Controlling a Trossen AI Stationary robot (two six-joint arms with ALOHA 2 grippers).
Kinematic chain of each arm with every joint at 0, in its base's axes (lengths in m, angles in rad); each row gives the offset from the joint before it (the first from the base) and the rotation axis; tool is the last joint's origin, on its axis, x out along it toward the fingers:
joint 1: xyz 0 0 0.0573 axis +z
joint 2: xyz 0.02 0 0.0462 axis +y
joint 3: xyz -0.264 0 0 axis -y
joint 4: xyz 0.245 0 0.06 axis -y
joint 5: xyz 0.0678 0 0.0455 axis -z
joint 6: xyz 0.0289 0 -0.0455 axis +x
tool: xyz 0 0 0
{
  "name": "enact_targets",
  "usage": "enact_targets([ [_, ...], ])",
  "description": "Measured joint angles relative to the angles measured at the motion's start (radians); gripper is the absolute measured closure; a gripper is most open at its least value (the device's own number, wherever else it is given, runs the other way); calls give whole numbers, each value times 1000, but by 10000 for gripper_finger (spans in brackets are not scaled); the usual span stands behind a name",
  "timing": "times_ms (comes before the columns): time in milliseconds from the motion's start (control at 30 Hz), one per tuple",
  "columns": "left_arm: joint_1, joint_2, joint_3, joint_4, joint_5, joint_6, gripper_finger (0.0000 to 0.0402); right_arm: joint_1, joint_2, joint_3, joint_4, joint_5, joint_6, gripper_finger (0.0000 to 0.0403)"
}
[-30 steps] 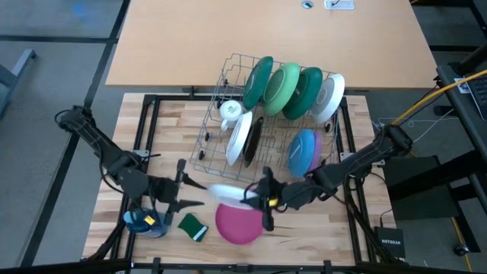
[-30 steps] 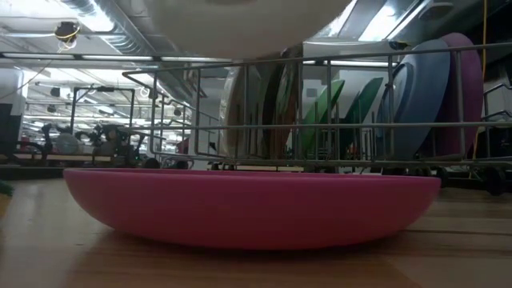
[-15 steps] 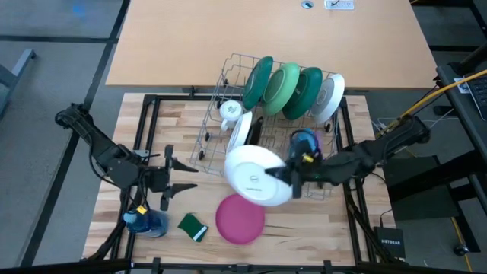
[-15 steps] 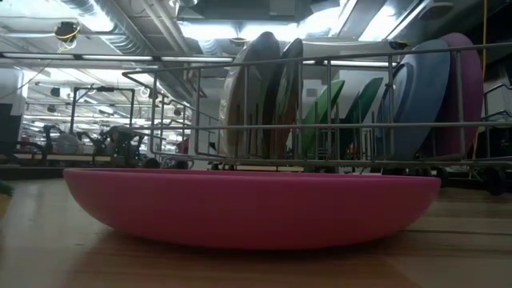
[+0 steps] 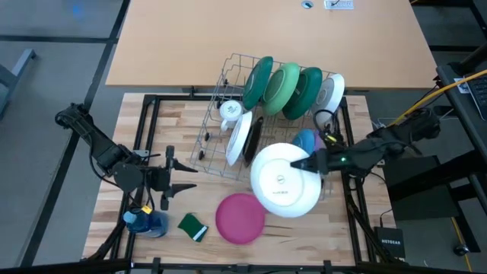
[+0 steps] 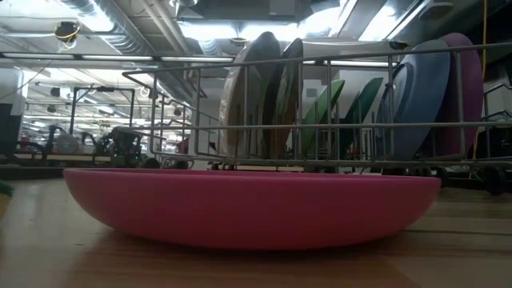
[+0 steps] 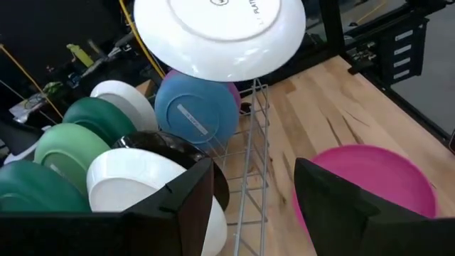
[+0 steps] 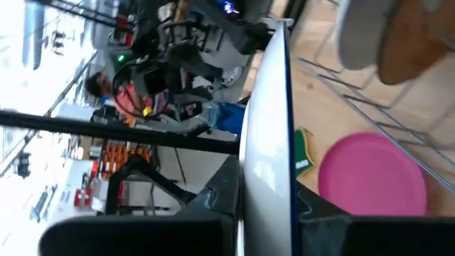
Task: Sort dishes
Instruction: Put the blue pattern plate in the dish rack
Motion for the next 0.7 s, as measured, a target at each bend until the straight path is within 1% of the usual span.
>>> enact_targets([
  [100, 0, 0, 0, -1, 0, -18, 217, 0, -28, 1, -72, 17, 68, 372],
  [300, 0, 0, 0, -17, 0, -52, 218, -4, -72, 1, -218, 129, 173, 372],
  [400, 0, 0, 0, -17, 0, -66, 218, -39, -86, 1, -283, 167, 220, 372],
  [567, 0, 2, 0, -17, 0, -71, 218, -153, -90, 1, -323, 162, 231, 372],
  [700, 0, 2, 0, -18, 0, -74, 218, -266, -85, 1, -320, 95, 203, 372],
])
